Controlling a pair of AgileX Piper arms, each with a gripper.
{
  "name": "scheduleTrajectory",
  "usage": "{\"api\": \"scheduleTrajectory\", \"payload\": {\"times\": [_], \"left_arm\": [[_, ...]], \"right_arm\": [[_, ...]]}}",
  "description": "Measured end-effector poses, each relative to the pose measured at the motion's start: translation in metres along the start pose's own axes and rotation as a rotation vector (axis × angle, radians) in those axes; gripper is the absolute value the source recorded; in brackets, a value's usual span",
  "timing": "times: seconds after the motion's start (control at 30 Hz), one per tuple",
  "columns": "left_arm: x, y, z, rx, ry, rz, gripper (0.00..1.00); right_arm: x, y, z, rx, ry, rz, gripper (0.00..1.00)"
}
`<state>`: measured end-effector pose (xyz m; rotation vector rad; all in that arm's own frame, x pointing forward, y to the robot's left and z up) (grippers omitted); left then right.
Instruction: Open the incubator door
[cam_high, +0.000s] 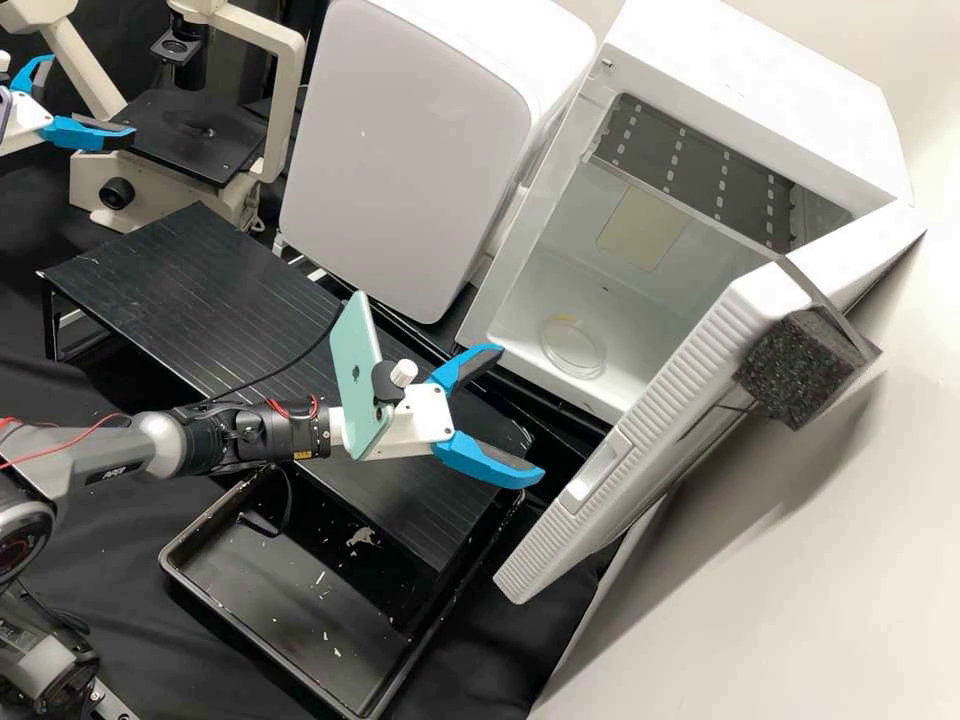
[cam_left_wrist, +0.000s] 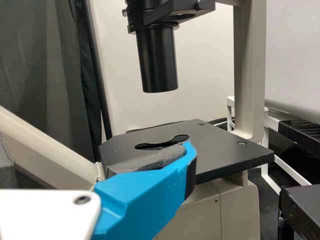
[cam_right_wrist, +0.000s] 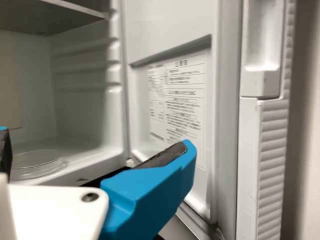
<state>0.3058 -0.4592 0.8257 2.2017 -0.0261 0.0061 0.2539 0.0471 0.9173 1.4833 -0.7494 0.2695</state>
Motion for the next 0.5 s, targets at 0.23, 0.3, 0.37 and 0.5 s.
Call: {"api": "scheduleTrajectory", "payload": {"times": [0.23, 0.3, 0.37, 0.5], "left_arm": [[0.0, 0.0, 0.0, 0.0, 0.0, 0.0, 1.0], [0.0, 0.0, 0.0, 0.0, 0.0, 0.0, 1.0], [0.0, 0.0, 0.0, 0.0, 0.0, 0.0, 1.0], [0.0, 0.0, 0.0, 0.0, 0.0, 0.0, 1.0]], "right_arm": [[-0.02, -0.021, -0.008, 0.095, 0.339, -0.18, 1.0], [-0.025, -0.027, -0.01, 0.121, 0.417, -0.245, 1.0], [-0.029, -0.031, -0.009, 0.145, 0.443, -0.294, 1.0], [-0.033, -0.038, -0.007, 0.169, 0.454, -0.347, 1.0]]}}
